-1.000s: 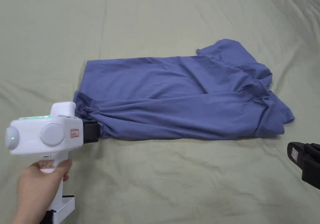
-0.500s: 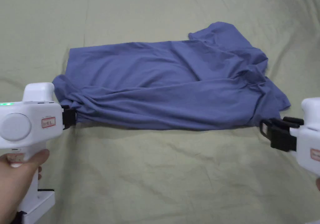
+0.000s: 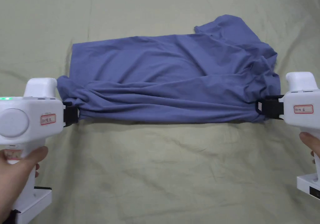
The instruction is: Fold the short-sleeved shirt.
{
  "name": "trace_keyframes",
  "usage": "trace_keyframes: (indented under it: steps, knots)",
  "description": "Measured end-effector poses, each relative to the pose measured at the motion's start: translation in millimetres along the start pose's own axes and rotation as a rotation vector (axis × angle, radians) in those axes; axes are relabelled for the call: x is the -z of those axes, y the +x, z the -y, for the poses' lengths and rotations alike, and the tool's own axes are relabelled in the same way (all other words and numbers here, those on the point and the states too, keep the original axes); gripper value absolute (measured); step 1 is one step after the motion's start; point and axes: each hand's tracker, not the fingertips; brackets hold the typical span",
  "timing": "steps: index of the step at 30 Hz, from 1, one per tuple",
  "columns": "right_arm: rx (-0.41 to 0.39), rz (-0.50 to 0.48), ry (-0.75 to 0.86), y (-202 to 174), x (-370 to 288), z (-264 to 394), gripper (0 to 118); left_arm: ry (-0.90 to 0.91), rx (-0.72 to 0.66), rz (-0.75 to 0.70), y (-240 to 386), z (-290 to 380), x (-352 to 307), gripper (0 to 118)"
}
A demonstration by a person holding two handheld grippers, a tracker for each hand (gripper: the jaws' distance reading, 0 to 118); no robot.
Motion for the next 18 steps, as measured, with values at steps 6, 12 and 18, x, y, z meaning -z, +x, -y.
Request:
trace_keyframes:
  steps: [6,12,18]
  knots:
    - [-0.018,-0.034,0.022,8.5,-40.2,2.3,17,0.024,-0.005,0.034,-3.5,17.0,-36.9,6]
    - [-0.081,-0.082,0.01,4.0,-92.8,46.1,17,-0.005,0.024,0.014,6.9,75.8,-78.9,6]
    - [-0.093,-0.074,-0.062,3.3,-119.7,109.8,17,-0.109,0.039,-0.016,20.1,128.4,-86.4,6]
